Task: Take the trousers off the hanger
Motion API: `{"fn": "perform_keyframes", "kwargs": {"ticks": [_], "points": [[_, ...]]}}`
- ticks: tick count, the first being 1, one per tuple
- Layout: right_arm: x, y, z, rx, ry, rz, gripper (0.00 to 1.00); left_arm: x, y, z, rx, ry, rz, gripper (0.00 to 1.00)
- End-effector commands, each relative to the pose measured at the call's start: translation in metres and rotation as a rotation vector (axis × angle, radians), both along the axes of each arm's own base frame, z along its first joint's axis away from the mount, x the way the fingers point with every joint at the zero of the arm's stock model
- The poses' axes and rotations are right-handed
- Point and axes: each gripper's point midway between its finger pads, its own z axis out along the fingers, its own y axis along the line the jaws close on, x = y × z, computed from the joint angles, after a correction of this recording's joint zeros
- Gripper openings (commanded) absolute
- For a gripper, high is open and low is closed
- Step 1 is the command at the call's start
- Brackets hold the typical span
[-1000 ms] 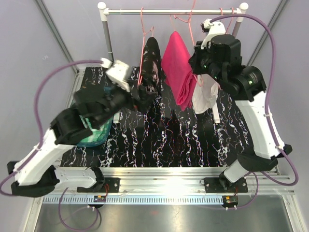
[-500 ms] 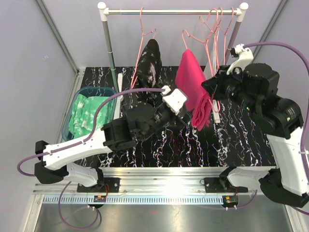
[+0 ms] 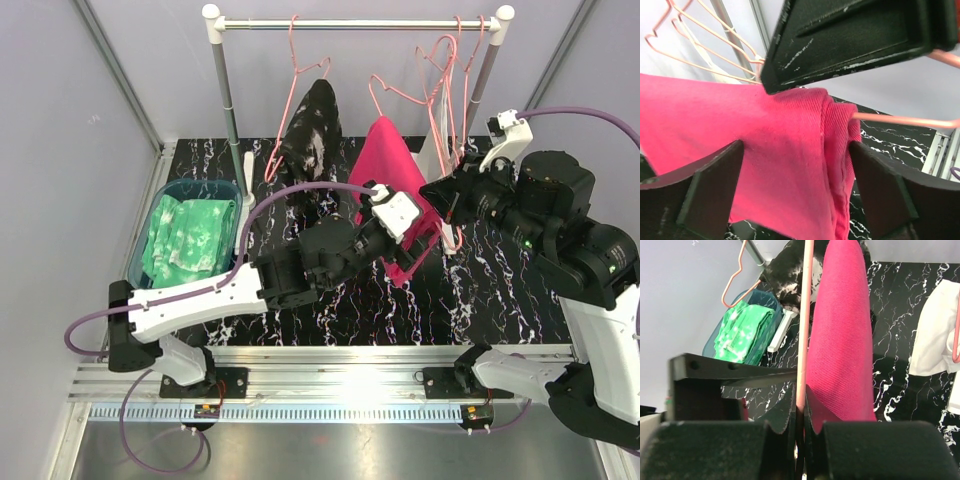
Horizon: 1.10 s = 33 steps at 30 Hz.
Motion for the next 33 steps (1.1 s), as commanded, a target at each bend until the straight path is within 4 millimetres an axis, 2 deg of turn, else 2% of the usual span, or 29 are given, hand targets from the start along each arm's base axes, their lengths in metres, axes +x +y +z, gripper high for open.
{"fn": "perform_keyframes", "kwargs": {"ticks": [1,2,4,8,9,11,12,14,17,19,20,22,26,28,32,33], "points": [[-0.01,0.0,0.079,0.182,-0.244,0.032,0.0,0.006,-0.006,0.027,-0.101,-0.008,0.028,0.84],[-0.011,-0.001,0.08,0.185,-0.245,0.031,0.0,0.006,-0.007,0.028,-0.102,-0.009,0.033,0.78],[-0.015,-0.002,0.082,0.197,-0.246,0.038,0.0,0.009,-0.007,0.028,-0.101,-0.012,0.044,0.74],[-0.019,0.006,0.078,0.214,-0.227,0.083,0.0,0.012,-0.008,0.032,-0.112,-0.01,0.063,0.44],[-0.018,0.005,0.077,0.206,-0.227,0.075,0.0,0.012,-0.008,0.032,-0.113,-0.009,0.065,0.31],[-0.015,0.002,0.071,0.186,-0.222,0.05,0.0,0.011,-0.006,0.034,-0.114,-0.003,0.062,0.23],[-0.014,0.0,0.068,0.172,-0.224,0.045,0.0,0.01,-0.006,0.033,-0.114,0.0,0.062,0.12],[-0.008,-0.006,0.061,0.152,-0.222,-0.001,0.0,0.011,-0.001,0.036,-0.121,0.002,0.071,0.0],[-0.001,-0.011,0.048,0.119,-0.213,-0.04,0.0,0.011,0.005,0.039,-0.117,0.004,0.083,0.03],[0.002,-0.012,0.042,0.101,-0.206,-0.049,0.0,0.007,0.009,0.044,-0.124,0.0,0.063,0.15],[0.004,-0.011,0.037,0.091,-0.196,-0.054,0.0,0.005,0.009,0.044,-0.12,-0.003,0.055,0.07],[0.007,-0.01,0.031,0.079,-0.187,-0.056,0.0,0.003,0.012,0.05,-0.127,-0.002,0.049,0.0],[0.014,-0.009,0.023,0.061,-0.176,-0.071,0.0,-0.001,0.015,0.054,-0.124,-0.005,0.028,0.0],[0.016,-0.007,0.022,0.056,-0.172,-0.066,0.0,-0.004,0.014,0.054,-0.114,-0.013,0.01,0.07],[0.015,-0.005,0.023,0.06,-0.171,-0.054,0.0,-0.003,0.012,0.048,-0.09,-0.017,0.011,0.12],[0.014,-0.005,0.024,0.06,-0.173,-0.053,0.0,-0.003,0.011,0.046,-0.081,-0.016,0.009,0.16]]}}
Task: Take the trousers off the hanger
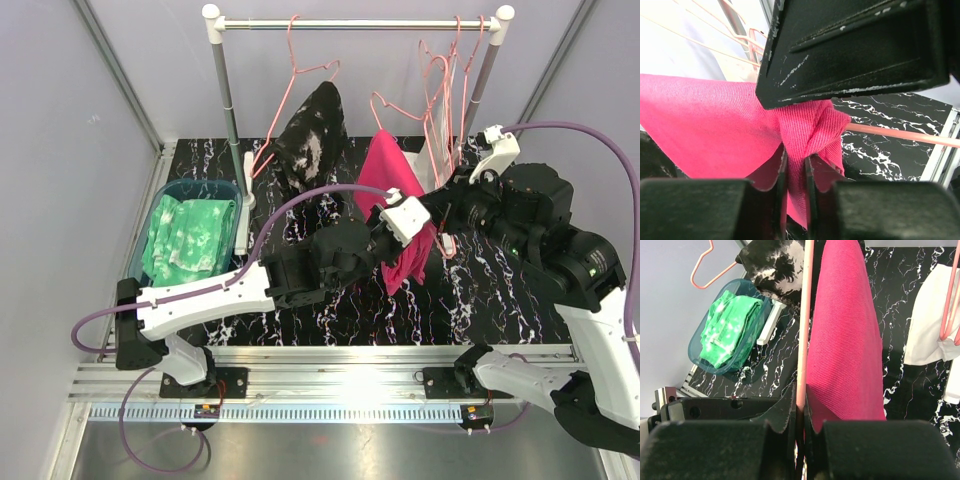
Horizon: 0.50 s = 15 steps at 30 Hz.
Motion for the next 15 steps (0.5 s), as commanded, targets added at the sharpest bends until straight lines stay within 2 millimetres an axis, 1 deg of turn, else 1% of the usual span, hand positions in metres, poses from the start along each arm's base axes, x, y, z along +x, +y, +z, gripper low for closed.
{"fn": "perform_keyframes", "kwargs": {"ticks": [1,4,6,7,8,10,12,13,14,15], "points": [[0.009,-0.005,0.06,0.088,-0.213,-0.034,0.0,-0.009,0.014,0.076,-0.188,-0.066,-0.029,0.18],[0.012,-0.007,0.057,0.066,-0.21,-0.045,0.0,-0.012,0.012,0.074,-0.17,-0.07,-0.05,0.27],[0.013,-0.009,0.056,0.051,-0.211,-0.053,0.0,-0.012,0.011,0.072,-0.157,-0.077,-0.056,0.3],[0.013,-0.009,0.057,0.048,-0.213,-0.056,0.0,-0.013,0.01,0.073,-0.156,-0.081,-0.061,0.31],[0.015,-0.011,0.056,0.04,-0.212,-0.064,0.0,-0.013,0.011,0.067,-0.13,-0.077,-0.066,0.31],[0.016,-0.012,0.055,0.026,-0.207,-0.071,0.0,-0.014,0.01,0.065,-0.114,-0.08,-0.077,0.31],[0.015,-0.01,0.056,0.034,-0.203,-0.062,0.0,-0.013,0.009,0.06,-0.101,-0.077,-0.072,0.27],[0.013,-0.008,0.057,0.045,-0.204,-0.047,0.0,-0.011,0.009,0.06,-0.104,-0.078,-0.062,0.27],[0.012,-0.005,0.059,0.06,-0.203,-0.04,0.0,-0.008,0.005,0.055,-0.091,-0.074,-0.053,0.28],[0.01,-0.005,0.061,0.07,-0.204,-0.032,0.0,-0.006,0.005,0.053,-0.088,-0.072,-0.033,0.29]]}}
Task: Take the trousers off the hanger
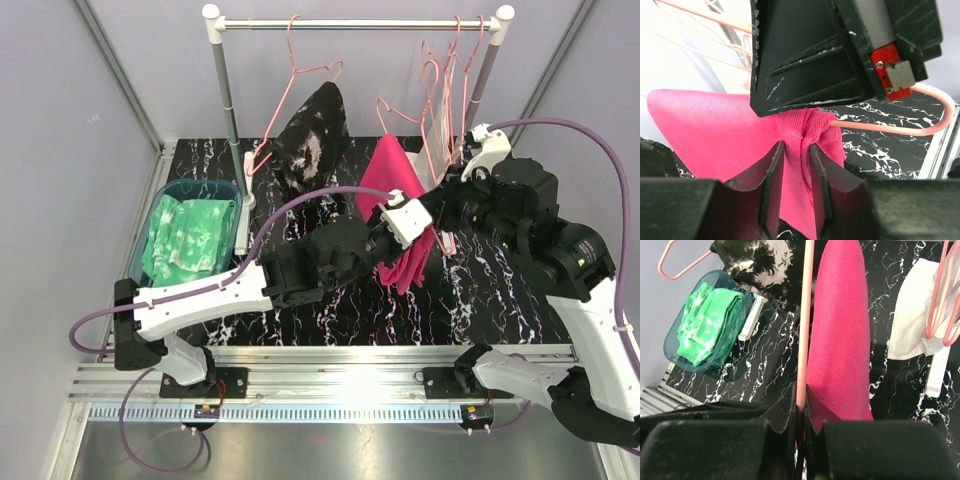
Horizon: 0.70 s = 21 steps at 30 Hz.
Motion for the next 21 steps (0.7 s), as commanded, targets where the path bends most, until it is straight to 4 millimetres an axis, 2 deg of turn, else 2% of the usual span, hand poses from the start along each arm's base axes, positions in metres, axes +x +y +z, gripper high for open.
{"fn": "perform_keyframes", "kwargs": {"ticks": [1,4,8,10,11,12,14,19,21], "points": [[-0.002,0.003,0.076,0.159,-0.221,0.021,0.0,0.002,0.004,0.048,-0.113,-0.043,0.02,0.31],[-0.006,0.009,0.08,0.188,-0.217,0.051,0.0,0.005,-0.009,0.035,-0.085,-0.034,0.017,0.42],[-0.008,0.011,0.085,0.2,-0.217,0.064,0.0,0.009,-0.019,0.021,-0.067,-0.025,0.025,0.44],[-0.011,0.008,0.09,0.207,-0.224,0.062,0.0,0.013,-0.02,0.017,-0.065,-0.025,0.045,0.37],[-0.012,0.007,0.092,0.209,-0.231,0.059,0.0,0.014,-0.02,0.015,-0.061,-0.025,0.049,0.28],[-0.012,0.006,0.092,0.208,-0.231,0.056,0.0,0.014,-0.02,0.012,-0.056,-0.025,0.054,0.11],[-0.012,0.003,0.091,0.202,-0.235,0.044,0.0,0.015,-0.018,0.019,-0.084,-0.033,0.057,0.01],[-0.007,0.0,0.073,0.159,-0.211,0.02,0.0,0.012,-0.01,0.033,-0.115,-0.043,0.054,0.0],[-0.004,-0.003,0.063,0.145,-0.202,0.0,0.0,0.012,-0.001,0.043,-0.141,-0.046,0.074,0.0]]}}
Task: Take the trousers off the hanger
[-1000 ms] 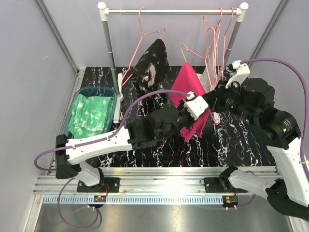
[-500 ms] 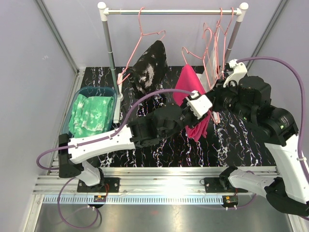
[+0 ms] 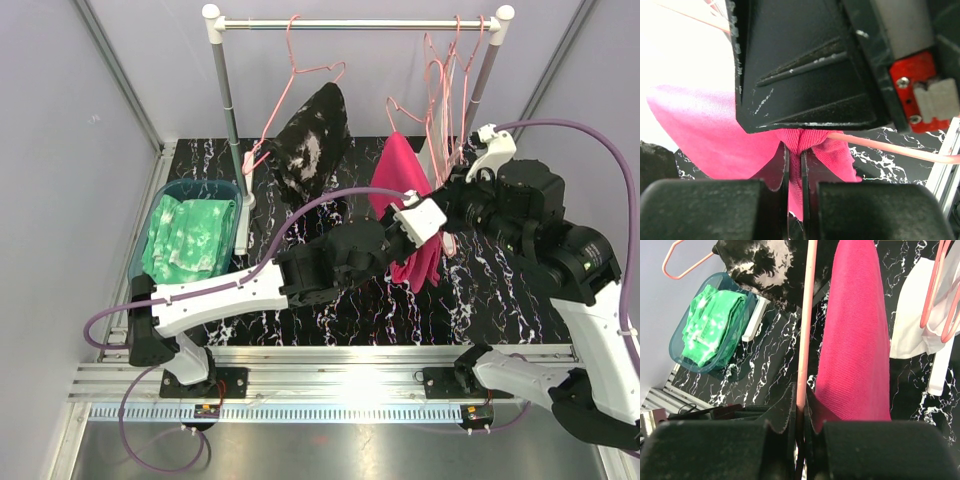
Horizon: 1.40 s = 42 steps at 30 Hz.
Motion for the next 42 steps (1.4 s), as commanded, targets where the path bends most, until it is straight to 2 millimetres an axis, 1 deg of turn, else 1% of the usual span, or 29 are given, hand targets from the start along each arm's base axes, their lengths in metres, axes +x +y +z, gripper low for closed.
{"fn": "perform_keyframes", "kwargs": {"ticks": [1,2,3,5,6,8,9,11,12,13,15,17,18,20,22,25,26,27,28,30,31,33,34,35,36,37,38,40,42], "points": [[0.003,-0.002,0.051,0.119,-0.2,-0.014,0.0,0.002,0.021,0.053,-0.161,-0.034,0.053,0.0],[0.003,-0.004,0.047,0.115,-0.198,-0.022,0.0,0.003,0.027,0.059,-0.182,-0.033,0.068,0.0],[0.006,-0.003,0.033,0.091,-0.173,-0.029,0.0,0.002,0.036,0.07,-0.214,-0.035,0.086,0.0],[0.01,-0.006,0.018,0.069,-0.152,-0.051,0.0,-0.001,0.046,0.084,-0.256,-0.037,0.089,0.0],[0.013,-0.004,0.002,0.047,-0.122,-0.054,0.0,-0.004,0.055,0.097,-0.285,-0.045,0.09,0.0],[0.012,-0.006,-0.009,0.04,-0.106,-0.063,0.0,-0.007,0.064,0.11,-0.315,-0.053,0.091,0.0],[0.014,-0.006,-0.022,0.025,-0.084,-0.069,0.0,-0.009,0.069,0.116,-0.326,-0.062,0.095,0.0],[0.012,-0.009,-0.03,0.021,-0.074,-0.078,0.0,-0.015,0.081,0.131,-0.355,-0.079,0.095,0.0],[0.012,-0.009,-0.04,0.013,-0.056,-0.079,0.0,-0.017,0.086,0.138,-0.363,-0.094,0.103,0.0],[0.011,-0.009,-0.043,0.009,-0.051,-0.079,0.0,-0.018,0.094,0.146,-0.382,-0.102,0.108,0.0],[0.009,-0.011,-0.056,-0.006,-0.029,-0.081,0.0,-0.021,0.103,0.157,-0.4,-0.119,0.117,0.0],[0.008,-0.013,-0.062,-0.013,-0.021,-0.089,0.0,-0.023,0.115,0.169,-0.424,-0.135,0.121,0.0],[0.008,-0.013,-0.071,-0.025,-0.005,-0.09,0.0,-0.025,0.118,0.173,-0.439,-0.141,0.118,0.0],[0.008,-0.015,-0.077,-0.032,-0.001,-0.096,0.0,-0.03,0.13,0.185,-0.472,-0.152,0.109,0.0],[0.009,-0.016,-0.088,-0.052,0.017,-0.102,0.0,-0.034,0.138,0.195,-0.504,-0.16,0.093,0.0],[0.007,-0.014,-0.1,-0.061,0.049,-0.095,0.0,-0.038,0.154,0.212,-0.545,-0.178,0.095,0.0],[0.006,-0.014,-0.101,-0.056,0.049,-0.092,0.0,-0.038,0.159,0.216,-0.547,-0.189,0.101,0.0],[0.005,-0.014,-0.107,-0.062,0.061,-0.089,0.0,-0.039,0.165,0.222,-0.556,-0.195,0.104,0.0],[0.004,-0.015,-0.11,-0.061,0.064,-0.092,0.0,-0.041,0.171,0.232,-0.571,-0.206,0.106,0.0],[0.002,-0.016,-0.12,-0.071,0.085,-0.092,0.0,-0.044,0.177,0.242,-0.565,-0.224,0.097,0.0],[0.001,-0.017,-0.123,-0.072,0.089,-0.093,0.0,-0.047,0.189,0.262,-0.594,-0.247,0.097,0.0],[-0.001,-0.018,-0.134,-0.085,0.11,-0.096,0.0,-0.046,0.193,0.271,-0.583,-0.263,0.111,0.0],[-0.003,-0.019,-0.136,-0.081,0.112,-0.098,0.0,-0.045,0.199,0.279,-0.582,-0.287,0.122,0.0],[-0.003,-0.02,-0.142,-0.089,0.124,-0.1,0.0,-0.046,0.209,0.292,-0.605,-0.302,0.135,0.0],[-0.004,-0.02,-0.144,-0.089,0.128,-0.101,0.0,-0.046,0.215,0.298,-0.611,-0.314,0.148,0.0],[-0.006,-0.021,-0.144,-0.082,0.126,-0.103,0.0,-0.044,0.216,0.301,-0.595,-0.337,0.164,0.0],[-0.007,-0.022,-0.146,-0.085,0.129,-0.104,0.0,-0.043,0.224,0.308,-0.607,-0.347,0.186,0.0],[-0.009,-0.024,-0.146,-0.082,0.126,-0.106,0.0,-0.04,0.229,0.311,-0.584,-0.374,0.22,0.0],[-0.01,-0.026,-0.145,-0.084,0.124,-0.112,0.0,-0.034,0.239,0.313,-0.573,-0.386,0.278,0.0]]}}
